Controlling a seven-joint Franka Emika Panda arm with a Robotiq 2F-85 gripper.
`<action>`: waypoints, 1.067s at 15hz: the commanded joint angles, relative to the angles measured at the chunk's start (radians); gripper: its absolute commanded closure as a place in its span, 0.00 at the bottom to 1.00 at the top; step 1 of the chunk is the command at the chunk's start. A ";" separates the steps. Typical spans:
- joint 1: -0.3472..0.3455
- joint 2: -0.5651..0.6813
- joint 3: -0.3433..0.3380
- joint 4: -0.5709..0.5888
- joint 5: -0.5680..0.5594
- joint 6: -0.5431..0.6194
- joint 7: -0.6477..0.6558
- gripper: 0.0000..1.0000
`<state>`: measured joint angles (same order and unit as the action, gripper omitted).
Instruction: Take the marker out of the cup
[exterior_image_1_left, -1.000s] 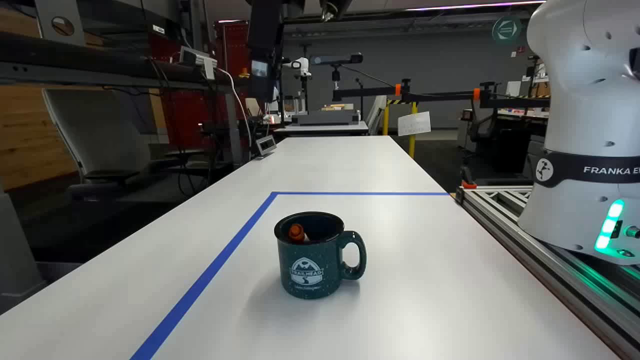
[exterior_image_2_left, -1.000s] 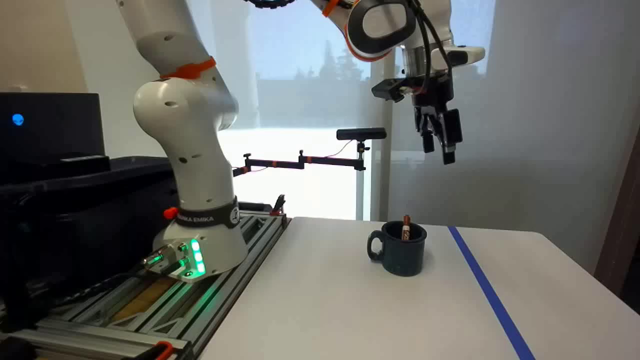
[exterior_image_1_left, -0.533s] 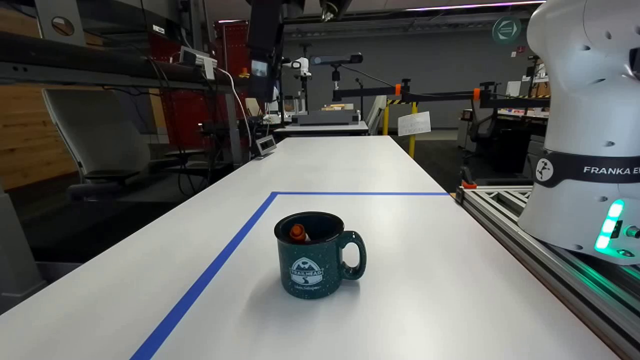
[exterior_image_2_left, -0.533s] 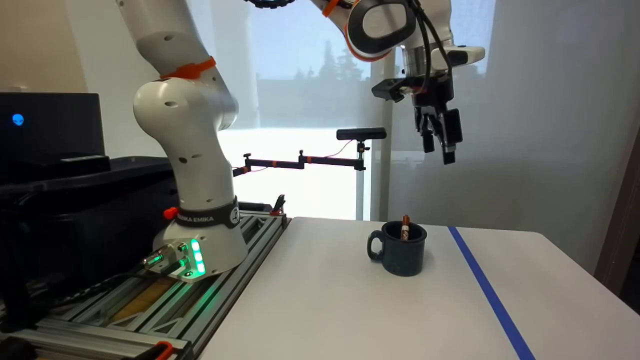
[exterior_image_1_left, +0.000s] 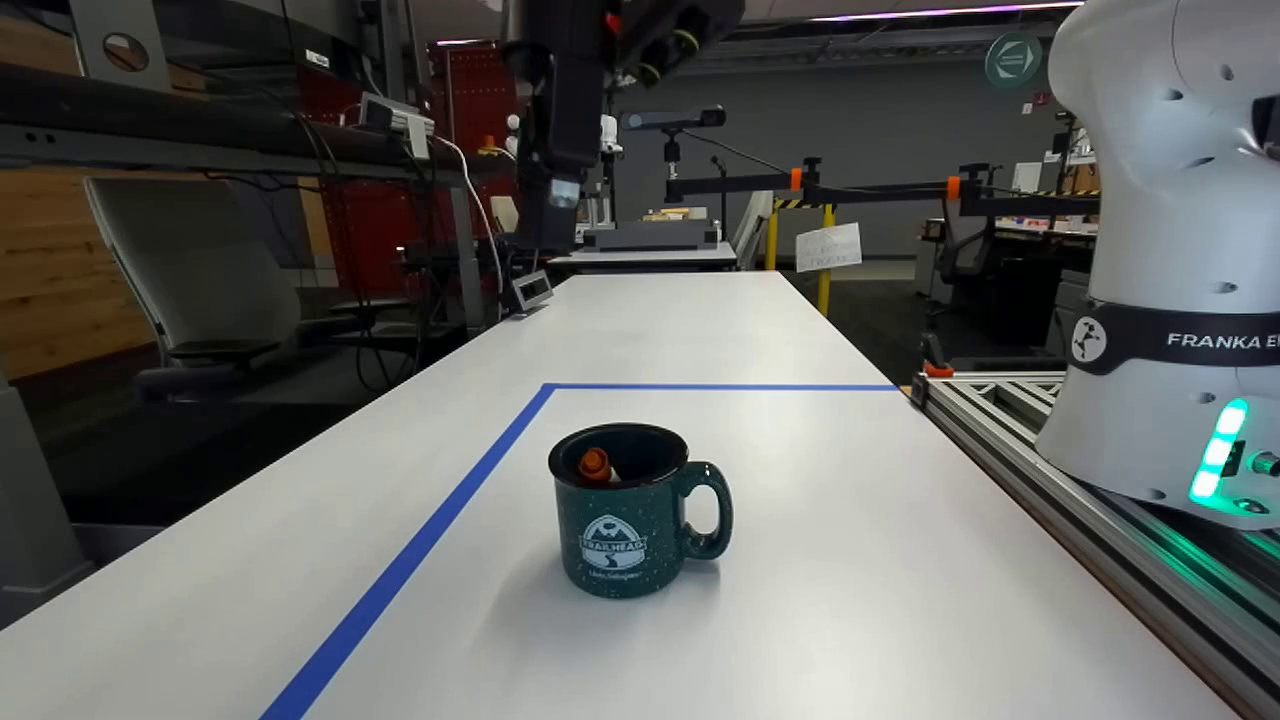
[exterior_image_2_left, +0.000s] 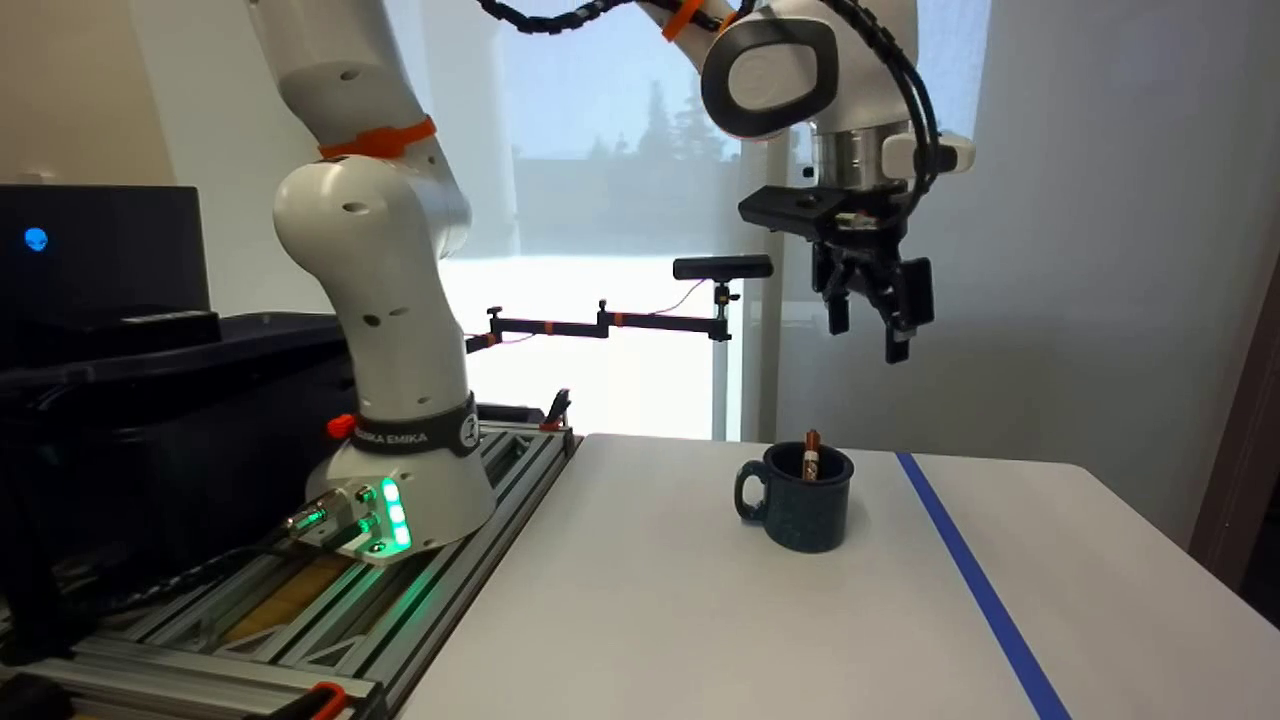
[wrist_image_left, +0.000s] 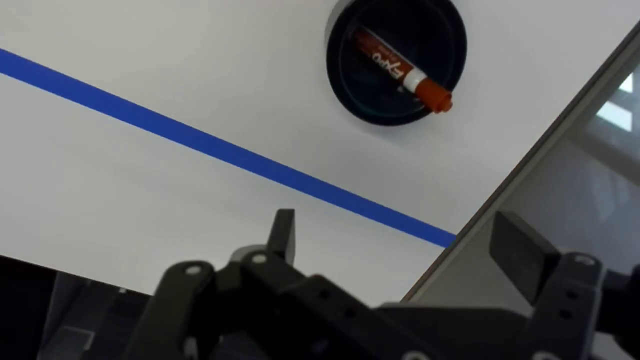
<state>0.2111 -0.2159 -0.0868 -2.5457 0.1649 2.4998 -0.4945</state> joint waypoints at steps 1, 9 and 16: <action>0.070 0.047 -0.098 -0.002 0.072 -0.011 -0.272 0.00; -0.026 0.078 -0.043 0.015 0.183 -0.116 -0.537 0.00; -0.031 0.053 0.015 -0.035 0.205 -0.161 -0.887 0.00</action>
<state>0.1964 -0.1375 -0.1006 -2.5552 0.3462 2.3649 -1.2381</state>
